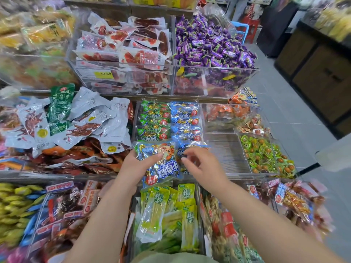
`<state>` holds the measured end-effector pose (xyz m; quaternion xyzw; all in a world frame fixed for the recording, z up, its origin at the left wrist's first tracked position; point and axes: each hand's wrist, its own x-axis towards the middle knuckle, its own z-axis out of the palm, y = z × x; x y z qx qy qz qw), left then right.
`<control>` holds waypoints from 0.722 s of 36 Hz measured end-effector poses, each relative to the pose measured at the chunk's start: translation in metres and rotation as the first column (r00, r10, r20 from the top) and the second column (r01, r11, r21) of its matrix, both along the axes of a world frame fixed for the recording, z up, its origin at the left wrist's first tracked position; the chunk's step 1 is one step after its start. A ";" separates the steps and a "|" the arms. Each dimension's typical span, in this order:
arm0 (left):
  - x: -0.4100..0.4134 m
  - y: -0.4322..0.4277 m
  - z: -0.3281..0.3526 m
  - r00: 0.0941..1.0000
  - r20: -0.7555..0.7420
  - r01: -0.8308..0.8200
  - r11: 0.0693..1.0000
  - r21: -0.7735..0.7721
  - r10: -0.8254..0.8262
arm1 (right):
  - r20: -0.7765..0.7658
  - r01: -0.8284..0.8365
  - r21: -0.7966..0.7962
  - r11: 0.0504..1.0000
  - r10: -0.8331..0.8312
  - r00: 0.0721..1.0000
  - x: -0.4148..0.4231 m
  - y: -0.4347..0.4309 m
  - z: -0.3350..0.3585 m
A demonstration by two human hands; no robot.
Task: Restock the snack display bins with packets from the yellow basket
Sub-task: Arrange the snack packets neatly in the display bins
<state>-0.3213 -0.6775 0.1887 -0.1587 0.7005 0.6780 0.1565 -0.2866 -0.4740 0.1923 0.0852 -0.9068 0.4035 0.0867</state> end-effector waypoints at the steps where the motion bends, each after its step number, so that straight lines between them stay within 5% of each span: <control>1: 0.000 0.002 0.000 1.000 0.006 0.001 1.000 0.002 -0.001 | 0.080 0.007 -0.036 0.999 -0.004 0.997 0.002 -0.004 -0.002; 5: 0.002 0.012 0.004 1.000 0.005 0.013 1.000 0.028 -0.013 | 0.449 0.234 -0.223 0.946 -0.114 0.886 0.001 -0.011 -0.011; 8: 0.005 0.019 0.006 1.000 -0.022 -0.019 0.999 0.030 0.020 | 0.588 0.296 -0.382 0.875 -0.017 0.809 -0.002 -0.010 -0.014; 18: -0.002 0.010 -0.002 0.989 -0.017 -0.145 0.989 0.004 0.146 | 0.522 0.403 -0.477 0.781 -0.117 0.845 -0.008 0.030 0.014; 21: -0.005 -0.001 -0.005 0.981 -0.028 -0.191 0.981 -0.024 0.190 | 0.393 0.361 -0.323 0.875 -0.223 0.892 -0.013 0.054 0.031; 24: -0.011 -0.010 -0.004 0.980 -0.051 -0.197 0.978 -0.074 0.193 | 0.326 0.187 0.002 0.982 -0.178 0.929 -0.019 0.059 0.045; 26: -0.014 -0.011 -0.003 0.984 -0.054 -0.173 0.981 -0.084 0.169 | 0.294 0.013 0.239 0.971 -0.086 0.952 -0.027 0.049 0.049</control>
